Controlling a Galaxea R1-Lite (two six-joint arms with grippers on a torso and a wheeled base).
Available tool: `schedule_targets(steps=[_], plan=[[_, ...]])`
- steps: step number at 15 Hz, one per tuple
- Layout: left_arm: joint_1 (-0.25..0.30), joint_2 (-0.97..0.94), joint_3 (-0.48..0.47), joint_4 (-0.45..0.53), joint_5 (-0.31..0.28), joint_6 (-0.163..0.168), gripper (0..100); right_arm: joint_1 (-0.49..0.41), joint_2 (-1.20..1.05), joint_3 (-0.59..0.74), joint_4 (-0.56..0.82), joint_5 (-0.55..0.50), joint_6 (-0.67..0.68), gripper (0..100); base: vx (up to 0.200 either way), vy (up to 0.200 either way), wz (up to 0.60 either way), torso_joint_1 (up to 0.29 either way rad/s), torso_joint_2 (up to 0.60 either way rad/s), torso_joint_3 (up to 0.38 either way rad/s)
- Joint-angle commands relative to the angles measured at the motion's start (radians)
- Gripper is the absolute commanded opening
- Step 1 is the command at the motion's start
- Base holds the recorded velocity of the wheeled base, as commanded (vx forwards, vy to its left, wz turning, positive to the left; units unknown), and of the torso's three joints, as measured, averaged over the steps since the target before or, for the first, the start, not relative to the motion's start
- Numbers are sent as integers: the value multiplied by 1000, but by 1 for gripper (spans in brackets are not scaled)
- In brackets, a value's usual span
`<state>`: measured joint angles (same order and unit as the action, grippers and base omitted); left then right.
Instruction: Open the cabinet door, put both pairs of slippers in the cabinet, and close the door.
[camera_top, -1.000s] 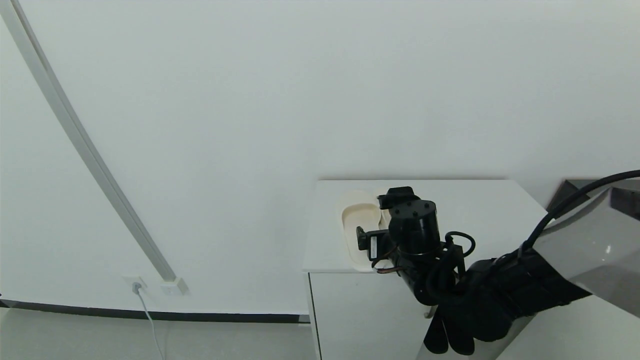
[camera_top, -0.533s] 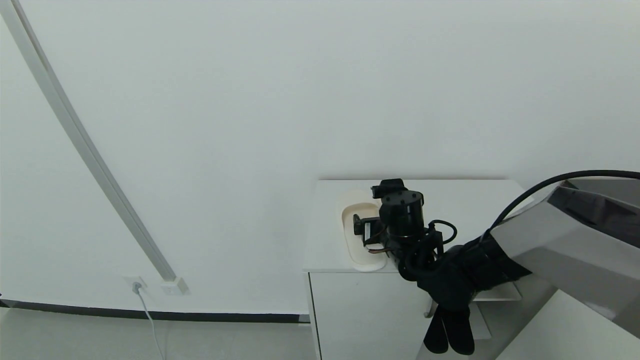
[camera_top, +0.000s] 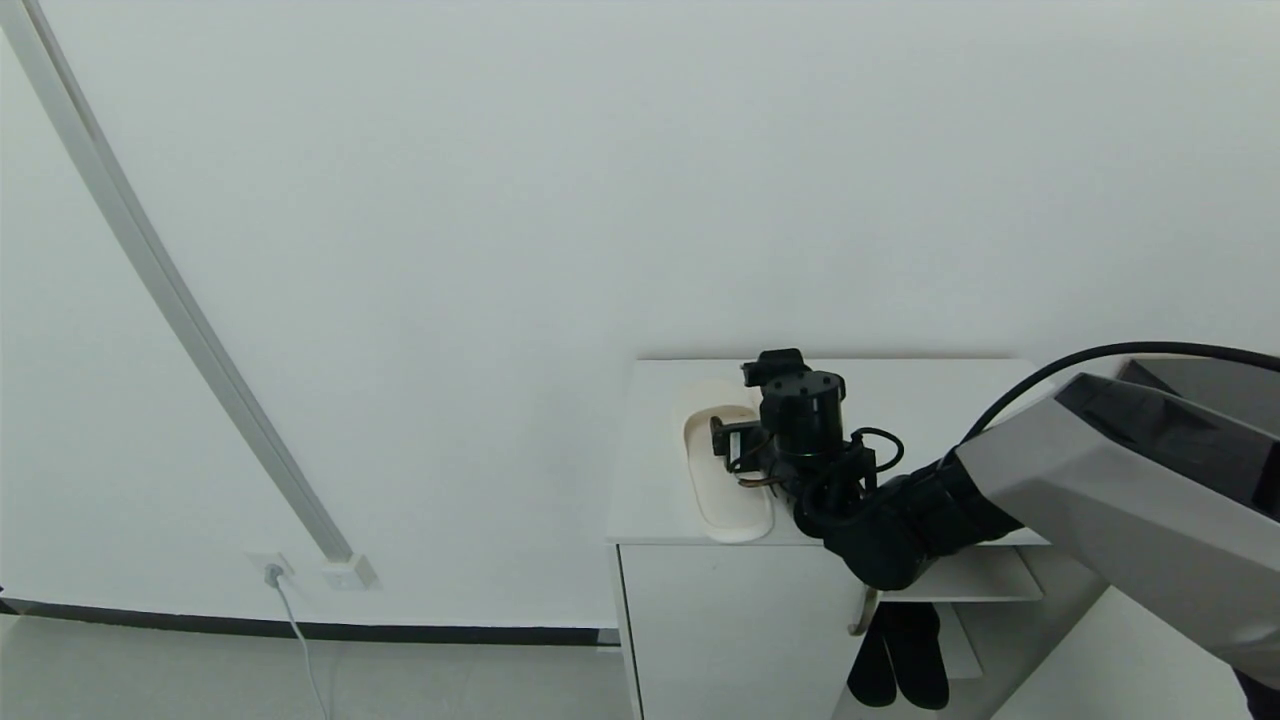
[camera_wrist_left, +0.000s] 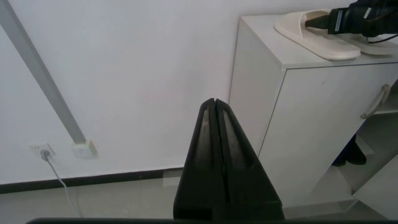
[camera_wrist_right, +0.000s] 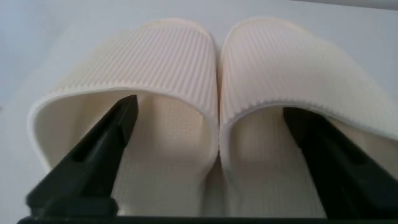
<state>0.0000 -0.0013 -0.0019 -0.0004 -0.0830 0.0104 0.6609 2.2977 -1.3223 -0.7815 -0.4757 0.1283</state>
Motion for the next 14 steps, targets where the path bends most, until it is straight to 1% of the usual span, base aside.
schedule_targets(steps=[1,10,12,14], plan=[[0,1,0,-1,0,0,0,-1,5,-5,1,0,-1,0,0,0,0,0,0,0],[0,1,0,0,0,0,0,-1,-21,-1,16,0,1,0,0,0,0,0,0,0],[0,1,0,0,0,0,0,-1,-83,23,28,0,-1,0,0,0,0,0,0,0],[0,1,0,0,0,-1,0,5,-165,92,38,14,-13,0,0,0,0,0,0,0]])
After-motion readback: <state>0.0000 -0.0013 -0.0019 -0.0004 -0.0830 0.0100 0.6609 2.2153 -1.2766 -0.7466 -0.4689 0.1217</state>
